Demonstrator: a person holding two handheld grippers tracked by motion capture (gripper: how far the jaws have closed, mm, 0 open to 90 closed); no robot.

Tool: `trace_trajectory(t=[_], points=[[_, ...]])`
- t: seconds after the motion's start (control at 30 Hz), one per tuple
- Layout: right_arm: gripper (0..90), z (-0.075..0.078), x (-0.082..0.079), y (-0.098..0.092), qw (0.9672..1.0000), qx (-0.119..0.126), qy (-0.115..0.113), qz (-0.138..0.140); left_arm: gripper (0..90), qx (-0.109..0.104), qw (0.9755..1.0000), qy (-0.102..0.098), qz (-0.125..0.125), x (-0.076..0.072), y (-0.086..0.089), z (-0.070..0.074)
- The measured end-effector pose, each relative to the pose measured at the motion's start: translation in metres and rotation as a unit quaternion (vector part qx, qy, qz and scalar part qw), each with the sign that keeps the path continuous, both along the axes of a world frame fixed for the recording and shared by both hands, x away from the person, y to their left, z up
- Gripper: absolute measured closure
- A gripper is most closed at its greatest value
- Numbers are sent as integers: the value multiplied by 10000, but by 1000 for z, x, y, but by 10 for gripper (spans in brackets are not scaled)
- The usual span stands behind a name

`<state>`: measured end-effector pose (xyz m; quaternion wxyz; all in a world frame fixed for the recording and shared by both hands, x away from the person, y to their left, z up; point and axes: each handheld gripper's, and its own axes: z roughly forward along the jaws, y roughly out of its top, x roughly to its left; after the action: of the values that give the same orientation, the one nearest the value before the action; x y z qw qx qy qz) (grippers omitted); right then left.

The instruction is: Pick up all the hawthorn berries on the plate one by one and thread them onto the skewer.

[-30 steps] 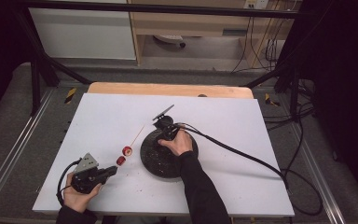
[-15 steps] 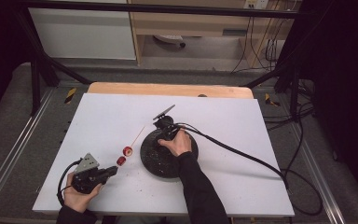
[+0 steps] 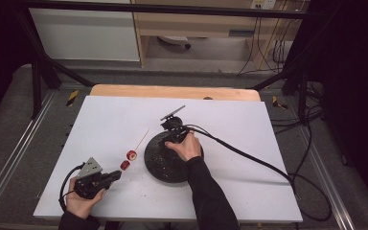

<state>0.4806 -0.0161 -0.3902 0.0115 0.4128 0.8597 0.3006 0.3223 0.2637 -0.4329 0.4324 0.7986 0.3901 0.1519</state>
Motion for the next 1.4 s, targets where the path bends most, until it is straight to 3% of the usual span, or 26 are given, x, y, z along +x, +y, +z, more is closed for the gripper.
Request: trace_trajectory(t=[0.13,0.47,0.67,0.87,1.03,1.2,1.4], points=[[625,2,-3,-9,10000,85,-36,-29,883,-16,10000,-4,-6,0,-1,0],[624,6,-17,-38,9980,560,-203,-194,883,-14,10000,-29,-32,-1,-4,1],[625,4,-33,-58,9944,934,-403,-275,883,14,10000,-18,-69,-1,-7,0],[625,-1,-46,-77,9909,1160,-513,-446,883,23,9999,-12,-107,-1,-11,0],[625,-7,-57,-91,9831,1615,-585,-635,883,-7,9999,-9,-119,-1,-15,-1],[625,-16,-67,-100,9697,2172,-709,-870,883,-25,9999,-39,-138,-2,-19,-1],[625,-28,-76,-104,9563,2567,-865,-1096,883,-35,9998,-101,-160,-3,-27,-1]])
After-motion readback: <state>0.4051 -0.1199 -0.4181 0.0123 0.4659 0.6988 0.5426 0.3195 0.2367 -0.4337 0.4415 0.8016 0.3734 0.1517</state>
